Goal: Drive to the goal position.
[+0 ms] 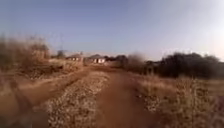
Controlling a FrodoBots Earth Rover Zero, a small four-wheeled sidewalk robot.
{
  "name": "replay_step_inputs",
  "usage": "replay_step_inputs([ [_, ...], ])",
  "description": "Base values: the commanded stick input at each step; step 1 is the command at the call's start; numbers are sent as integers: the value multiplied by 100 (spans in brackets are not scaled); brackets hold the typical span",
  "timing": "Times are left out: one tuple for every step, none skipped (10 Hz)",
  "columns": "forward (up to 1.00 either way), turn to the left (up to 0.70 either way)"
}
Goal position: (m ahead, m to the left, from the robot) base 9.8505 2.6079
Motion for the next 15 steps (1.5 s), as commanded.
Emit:
replay_step_inputs([
  [70,0],
  [70,0],
  [70,0],
  [70,0],
  [70,0],
  [70,0],
  [70,0],
  [70,0],
  [70,0],
  [70,0],
  [70,0],
  [70,0],
  [70,0],
  [70,0],
  [70,-20],
])
